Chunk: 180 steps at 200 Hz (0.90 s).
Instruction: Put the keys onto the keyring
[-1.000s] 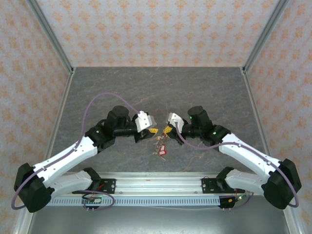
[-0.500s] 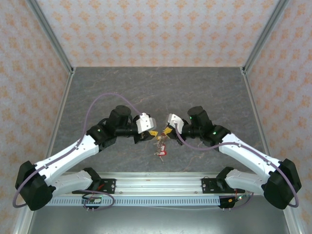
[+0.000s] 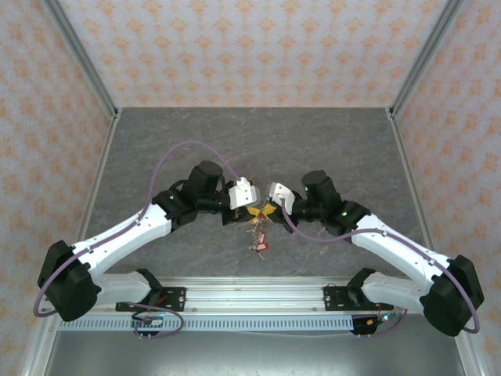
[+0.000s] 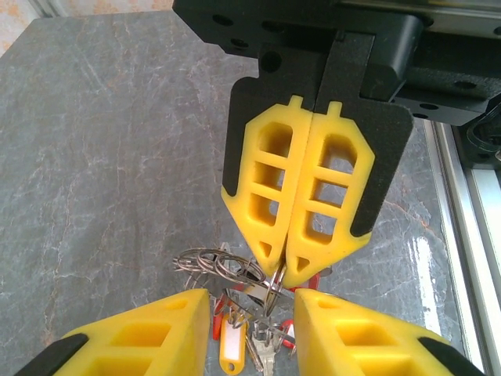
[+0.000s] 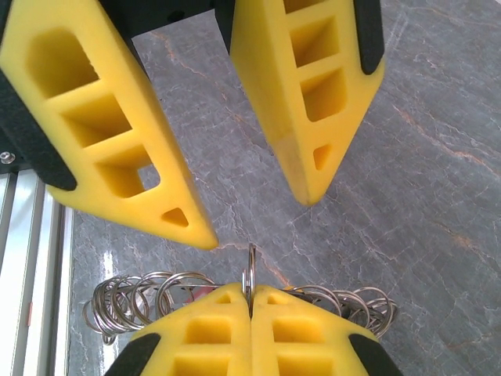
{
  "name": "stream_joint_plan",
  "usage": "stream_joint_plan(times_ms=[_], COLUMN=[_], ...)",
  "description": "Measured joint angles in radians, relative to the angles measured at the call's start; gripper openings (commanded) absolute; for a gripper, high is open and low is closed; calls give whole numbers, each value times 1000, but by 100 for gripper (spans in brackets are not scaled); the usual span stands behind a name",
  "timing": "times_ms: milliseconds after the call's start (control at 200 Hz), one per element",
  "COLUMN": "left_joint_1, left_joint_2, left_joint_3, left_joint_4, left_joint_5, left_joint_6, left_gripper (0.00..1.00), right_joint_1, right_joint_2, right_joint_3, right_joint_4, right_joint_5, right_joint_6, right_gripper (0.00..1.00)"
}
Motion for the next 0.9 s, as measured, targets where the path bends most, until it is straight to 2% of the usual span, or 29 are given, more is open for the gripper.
stream_joint_plan(times_ms=[901], left_joint_1=[0], left_joint_2=[-26], left_joint_3=[0], left_joint_4=[-18], left_joint_5=[-13], left_joint_6=[-4], left_gripper=[33], right_joint_1=[0], right_joint_2=[-29], right_joint_3=[-2], right_joint_4=[21], right_joint_5=[-4], right_joint_6=[3], right_gripper=[0])
